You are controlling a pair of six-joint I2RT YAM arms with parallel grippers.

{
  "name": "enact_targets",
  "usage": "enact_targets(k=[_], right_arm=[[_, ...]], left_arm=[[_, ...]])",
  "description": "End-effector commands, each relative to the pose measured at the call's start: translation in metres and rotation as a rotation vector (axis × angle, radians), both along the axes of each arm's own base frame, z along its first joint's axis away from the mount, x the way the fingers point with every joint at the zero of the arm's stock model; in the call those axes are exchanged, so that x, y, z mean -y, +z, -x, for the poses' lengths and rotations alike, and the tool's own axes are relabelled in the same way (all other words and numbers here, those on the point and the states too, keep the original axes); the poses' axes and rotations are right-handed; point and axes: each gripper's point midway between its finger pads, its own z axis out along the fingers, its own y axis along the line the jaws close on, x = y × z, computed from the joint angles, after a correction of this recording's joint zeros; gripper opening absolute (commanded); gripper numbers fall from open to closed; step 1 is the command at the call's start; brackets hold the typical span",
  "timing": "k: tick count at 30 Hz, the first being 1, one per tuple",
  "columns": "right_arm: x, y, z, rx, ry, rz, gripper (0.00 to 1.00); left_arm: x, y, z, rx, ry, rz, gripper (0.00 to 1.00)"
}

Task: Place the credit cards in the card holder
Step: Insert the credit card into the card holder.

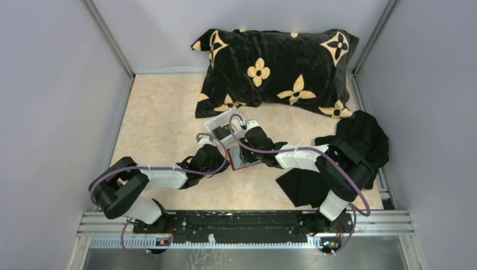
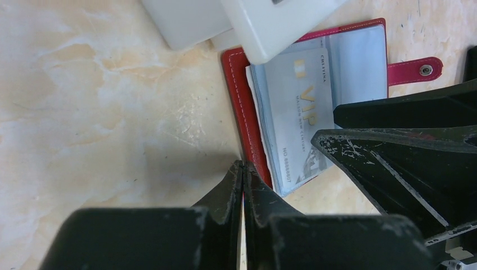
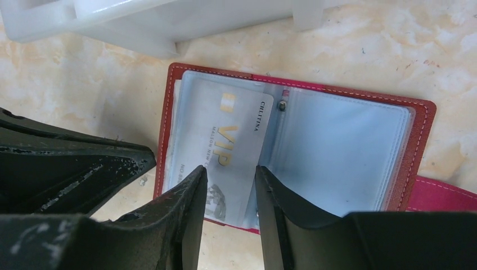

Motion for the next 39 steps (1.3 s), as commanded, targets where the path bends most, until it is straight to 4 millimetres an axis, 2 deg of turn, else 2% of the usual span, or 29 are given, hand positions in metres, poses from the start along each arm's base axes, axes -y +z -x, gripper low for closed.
enact_targets(k=[1,7,14,16,17,21,26,29,33,39], right_arm=[[-0.003,0.020,-0.012,0.064,-0.027,-0.060,0.39],[0.003,0.017,-0.025,0.067,-0.071,-0.079,0.40],[-0.005,0.021,-0.032,0.072,-0.064,-0.127,0.40],[-0.008,0.023,-0.032,0.073,-0.054,-0.140,0.40],[-0.009,0.013,-0.031,0.051,-0.048,-0.126,0.40],[-0.013,0.006,-0.028,0.027,-0.030,-0.131,0.39],[-0.017,0.006,-0.023,0.014,-0.009,-0.160,0.38],[-0.015,0.016,-0.024,0.038,-0.021,-0.174,0.38],[-0.011,0.045,-0.028,0.093,-0.036,-0.194,0.38],[-0.010,0.088,-0.038,0.162,-0.049,-0.200,0.41]], left_arm=[[-0.020,-0.036,0.022,-0.103,-0.037,-0.131,0.06],[-0.021,-0.040,0.024,-0.111,-0.035,-0.130,0.05],[-0.021,-0.040,0.024,-0.114,-0.035,-0.130,0.05],[-0.021,-0.041,0.024,-0.115,-0.034,-0.131,0.05],[-0.021,-0.041,0.024,-0.116,-0.034,-0.130,0.05],[-0.020,-0.043,0.024,-0.120,-0.036,-0.131,0.04],[-0.019,-0.043,0.024,-0.121,-0.040,-0.128,0.04],[-0.020,-0.041,0.025,-0.120,-0.038,-0.127,0.04],[-0.030,-0.032,0.026,-0.116,-0.005,-0.150,0.04],[-0.048,0.003,0.023,-0.063,0.070,-0.147,0.08]])
